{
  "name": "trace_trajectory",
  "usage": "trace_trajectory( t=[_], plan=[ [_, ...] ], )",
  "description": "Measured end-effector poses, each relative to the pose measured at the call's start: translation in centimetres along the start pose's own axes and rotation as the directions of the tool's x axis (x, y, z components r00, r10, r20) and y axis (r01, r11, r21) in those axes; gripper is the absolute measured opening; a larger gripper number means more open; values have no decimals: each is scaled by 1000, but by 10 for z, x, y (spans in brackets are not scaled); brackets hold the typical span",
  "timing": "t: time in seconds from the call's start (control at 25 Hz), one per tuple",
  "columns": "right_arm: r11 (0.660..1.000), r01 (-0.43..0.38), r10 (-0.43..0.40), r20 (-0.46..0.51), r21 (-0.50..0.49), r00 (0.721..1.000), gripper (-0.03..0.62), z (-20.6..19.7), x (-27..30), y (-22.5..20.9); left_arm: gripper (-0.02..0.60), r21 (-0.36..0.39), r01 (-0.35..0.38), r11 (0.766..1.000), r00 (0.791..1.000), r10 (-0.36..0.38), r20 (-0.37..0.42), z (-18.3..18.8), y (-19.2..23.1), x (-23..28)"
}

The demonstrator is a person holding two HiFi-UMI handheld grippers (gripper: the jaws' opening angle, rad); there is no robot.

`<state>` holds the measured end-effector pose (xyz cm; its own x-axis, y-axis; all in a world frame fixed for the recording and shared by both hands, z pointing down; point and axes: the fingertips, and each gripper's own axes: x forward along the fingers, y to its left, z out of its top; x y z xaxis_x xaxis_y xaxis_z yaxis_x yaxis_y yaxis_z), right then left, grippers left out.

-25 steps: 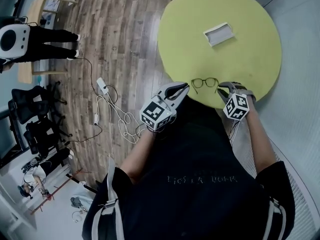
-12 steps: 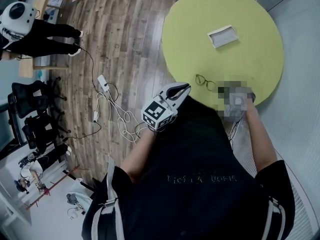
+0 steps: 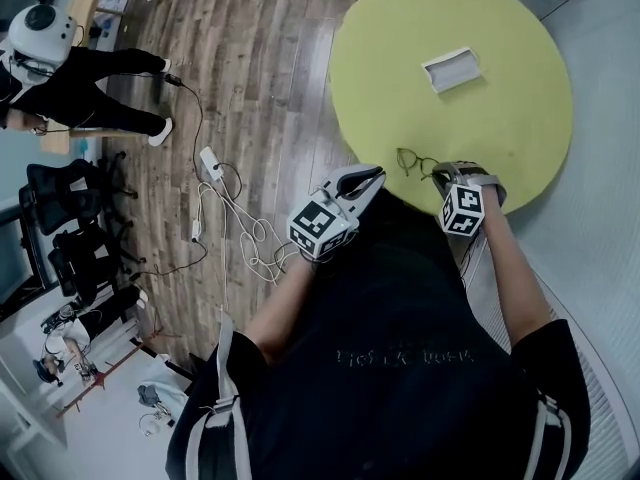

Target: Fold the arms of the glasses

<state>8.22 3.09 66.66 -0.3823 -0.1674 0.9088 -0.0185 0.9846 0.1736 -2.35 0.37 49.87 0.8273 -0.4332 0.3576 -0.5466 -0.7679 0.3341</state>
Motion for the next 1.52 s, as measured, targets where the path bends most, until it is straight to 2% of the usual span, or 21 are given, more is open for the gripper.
trace_trajectory(
  t=[0.2,0.52,0.84,1.52],
  plan=[
    [998,21,-22,14,54,1000,32,12,2,-6,35,-10,-3,1000,1000,3,2,6,-2,-3],
    [997,9,-11,30,72,999,32,21,17,-10,35,-21,-16,1000,1000,16,-1,2,1,-4],
    [981,19,-25,29,194,999,34,22,37,-21,35,-35,-30,999,1000,30,-4,-3,3,-5],
    [975,23,-19,-21,221,1000,32,16,79,-14,35,-35,-47,998,999,47,-21,-13,-1,-16]
  ],
)
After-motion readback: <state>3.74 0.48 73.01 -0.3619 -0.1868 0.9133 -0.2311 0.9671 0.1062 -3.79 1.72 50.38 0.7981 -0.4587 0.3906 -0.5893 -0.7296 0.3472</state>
